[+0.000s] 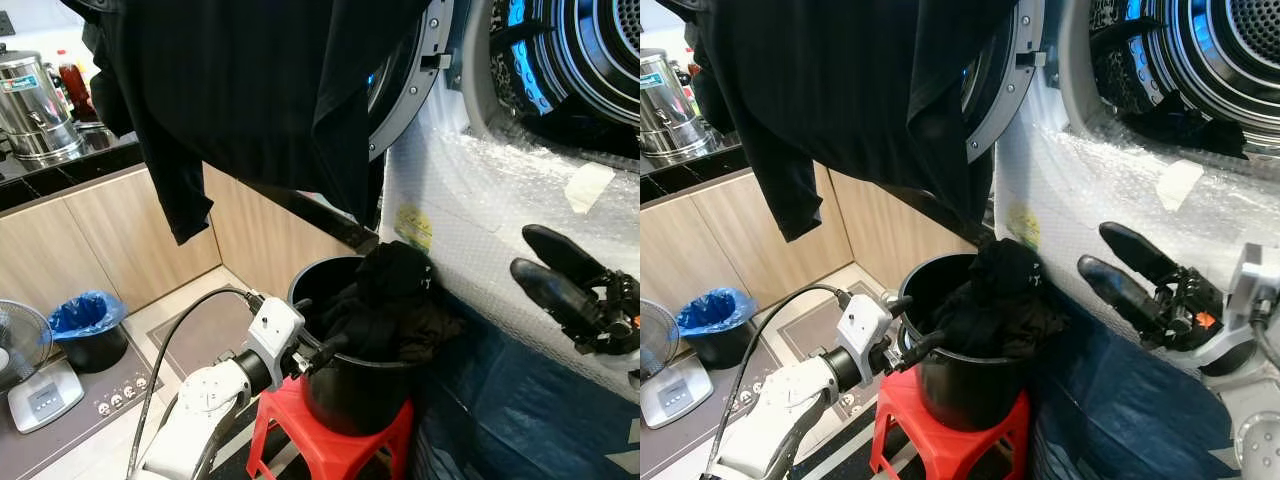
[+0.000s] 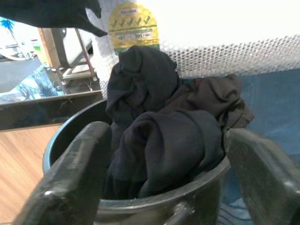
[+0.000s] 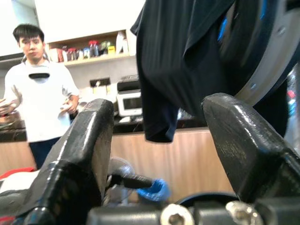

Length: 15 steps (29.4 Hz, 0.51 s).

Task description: Clothes washing

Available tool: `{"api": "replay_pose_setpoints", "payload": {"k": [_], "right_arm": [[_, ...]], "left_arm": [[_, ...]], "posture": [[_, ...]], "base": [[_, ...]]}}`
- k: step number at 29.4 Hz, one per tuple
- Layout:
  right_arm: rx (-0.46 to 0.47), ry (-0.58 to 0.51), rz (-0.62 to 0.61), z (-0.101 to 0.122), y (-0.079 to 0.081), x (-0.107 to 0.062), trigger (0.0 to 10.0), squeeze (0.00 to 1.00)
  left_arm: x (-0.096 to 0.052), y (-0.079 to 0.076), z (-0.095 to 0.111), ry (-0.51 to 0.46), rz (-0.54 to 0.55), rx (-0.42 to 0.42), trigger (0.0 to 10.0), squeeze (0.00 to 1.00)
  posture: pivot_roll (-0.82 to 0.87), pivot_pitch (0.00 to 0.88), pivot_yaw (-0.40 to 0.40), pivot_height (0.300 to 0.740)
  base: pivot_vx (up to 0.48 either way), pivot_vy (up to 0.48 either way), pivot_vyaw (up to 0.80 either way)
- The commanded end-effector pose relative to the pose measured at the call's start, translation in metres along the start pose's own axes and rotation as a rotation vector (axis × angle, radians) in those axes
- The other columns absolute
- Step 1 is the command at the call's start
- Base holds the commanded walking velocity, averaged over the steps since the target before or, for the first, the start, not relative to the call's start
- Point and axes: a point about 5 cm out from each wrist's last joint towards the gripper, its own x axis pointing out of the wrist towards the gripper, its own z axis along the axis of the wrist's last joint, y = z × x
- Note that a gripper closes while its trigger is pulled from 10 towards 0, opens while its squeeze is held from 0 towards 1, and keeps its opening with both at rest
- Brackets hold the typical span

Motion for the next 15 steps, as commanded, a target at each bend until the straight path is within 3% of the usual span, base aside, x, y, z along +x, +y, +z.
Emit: {"api": "replay_pose_setpoints", "payload": {"k": [1,4,7,8,10,15], "right_arm": [[-0.005,0.018,0.019,-0.001,0.006,0.004,10.0,0.0],[0.0,0.057,-0.016,-0.012,0.006,0.008,10.0,0.0],[0.009,0.048,-0.088,-0.024,0.006,0.016,10.0,0.0],[0.009,0.036,-0.103,-0.026,0.006,0.018,10.0,0.0],[0.012,0.012,-0.16,-0.034,0.004,0.021,10.0,0.0],[0.012,-0.035,-0.259,-0.048,0.003,0.023,10.0,0.0]], "left_arm": [[0.001,0.006,0.0,0.005,0.001,0.028,10.0,1.0],[0.002,0.013,-0.004,0.02,0.039,0.042,10.0,1.0],[0.004,0.02,-0.003,0.0,0.133,-0.008,10.0,1.0],[0.004,0.021,-0.003,-0.007,0.15,-0.017,10.0,0.0],[0.004,0.022,-0.005,-0.024,0.193,-0.073,10.0,0.0],[0.003,0.017,-0.012,-0.028,0.239,-0.124,10.0,0.0]], "posture": [[-0.12,0.01,0.034,0.74],[-0.13,0.017,0.038,0.74],[-0.14,0.025,0.037,0.74],[-0.14,0.026,0.037,0.74],[-0.14,0.028,0.037,0.74],[-0.14,0.034,0.035,0.74]], "base": [[0.0,0.0,0.0],[0.0,0.0,0.0],[0.0,0.0,0.0],[0.0,0.0,0.0],[0.0,0.0,0.0],[0.0,0.0,0.0]]}}
